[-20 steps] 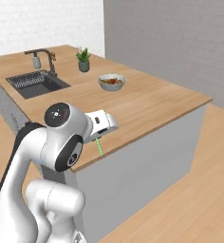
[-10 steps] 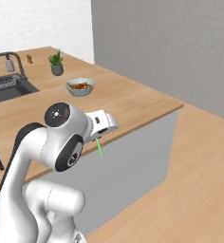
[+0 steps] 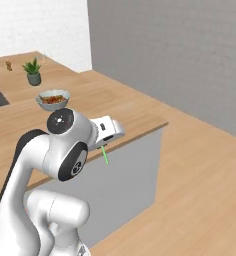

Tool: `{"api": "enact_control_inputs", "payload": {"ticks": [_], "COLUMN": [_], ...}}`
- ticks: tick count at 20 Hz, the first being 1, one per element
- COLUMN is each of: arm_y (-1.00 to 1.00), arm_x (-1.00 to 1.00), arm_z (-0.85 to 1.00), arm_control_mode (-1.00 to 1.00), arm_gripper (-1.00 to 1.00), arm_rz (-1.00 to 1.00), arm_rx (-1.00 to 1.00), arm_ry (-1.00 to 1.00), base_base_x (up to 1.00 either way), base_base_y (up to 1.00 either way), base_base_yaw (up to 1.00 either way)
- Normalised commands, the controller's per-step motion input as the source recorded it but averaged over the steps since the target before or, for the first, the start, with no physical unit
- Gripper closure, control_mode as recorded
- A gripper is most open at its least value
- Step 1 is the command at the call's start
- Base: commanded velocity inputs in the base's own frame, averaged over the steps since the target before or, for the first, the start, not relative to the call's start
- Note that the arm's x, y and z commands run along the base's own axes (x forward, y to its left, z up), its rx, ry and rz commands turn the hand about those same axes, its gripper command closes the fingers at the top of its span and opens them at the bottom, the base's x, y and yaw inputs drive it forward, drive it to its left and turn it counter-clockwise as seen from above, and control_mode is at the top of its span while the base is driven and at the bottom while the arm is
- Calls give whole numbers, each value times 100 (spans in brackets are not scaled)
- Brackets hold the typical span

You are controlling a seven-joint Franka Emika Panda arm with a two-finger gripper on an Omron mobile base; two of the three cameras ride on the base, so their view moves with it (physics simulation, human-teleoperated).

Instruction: Take a straw from the drawer in front and place it inside the glass cup on the dining counter.

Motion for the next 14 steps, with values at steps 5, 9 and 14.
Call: {"api": "enact_control_inputs", "payload": {"ticks": [5, 9, 14], "arm_y": [0, 0, 0], "arm_x": [0, 0, 0], "arm_z": [0, 0, 0], "arm_control_mode": [100, 100, 100], "arm_gripper": [100, 100, 100], "arm_rz": [0, 0, 0], "arm_rx": [0, 0, 0], "arm_ry": [0, 0, 0], "base_base_x": [55, 52, 47], "base_base_y": [-70, -72, -75], "base_base_yaw": [10, 11, 12]}}
